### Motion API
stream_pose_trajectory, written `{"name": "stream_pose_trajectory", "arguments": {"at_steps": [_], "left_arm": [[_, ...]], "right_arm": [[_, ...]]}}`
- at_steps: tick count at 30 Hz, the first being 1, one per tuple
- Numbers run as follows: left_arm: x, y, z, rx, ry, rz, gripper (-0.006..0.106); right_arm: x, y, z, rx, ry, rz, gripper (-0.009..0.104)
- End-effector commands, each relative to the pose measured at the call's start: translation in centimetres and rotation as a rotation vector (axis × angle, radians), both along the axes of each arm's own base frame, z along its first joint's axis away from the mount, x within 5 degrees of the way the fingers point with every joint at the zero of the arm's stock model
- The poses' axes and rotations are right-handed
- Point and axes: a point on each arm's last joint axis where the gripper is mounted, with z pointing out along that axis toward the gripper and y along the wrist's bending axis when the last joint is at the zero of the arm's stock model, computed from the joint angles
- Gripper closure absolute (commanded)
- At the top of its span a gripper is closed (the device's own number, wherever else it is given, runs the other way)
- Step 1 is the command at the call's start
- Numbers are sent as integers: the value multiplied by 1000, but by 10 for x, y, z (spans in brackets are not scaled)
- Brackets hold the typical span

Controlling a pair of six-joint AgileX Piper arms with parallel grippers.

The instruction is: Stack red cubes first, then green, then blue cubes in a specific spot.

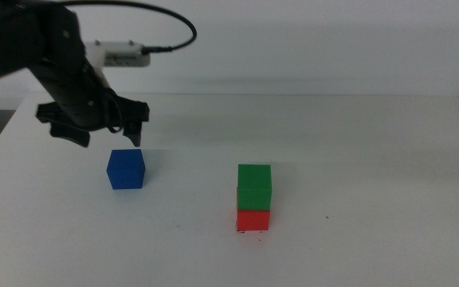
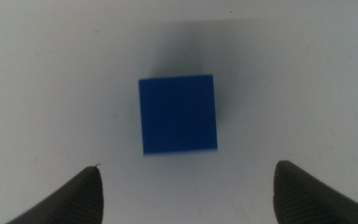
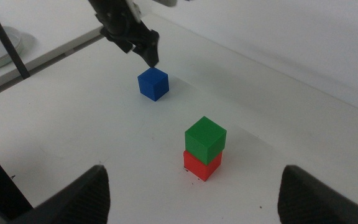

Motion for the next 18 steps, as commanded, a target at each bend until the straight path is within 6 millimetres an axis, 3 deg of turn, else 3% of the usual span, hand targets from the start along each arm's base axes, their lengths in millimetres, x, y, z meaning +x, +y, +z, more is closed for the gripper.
{"name": "stream_pose_trajectory", "arguments": {"at_steps": [1,18], "left_arm": [[10,-3,-9,-5,-13,2,7],[43,5,-76,-33,17,65,7]], "right_arm": [[0,-2,1,-3,-17,-5,2],[0,-2,1,-3,-17,-5,2]]}}
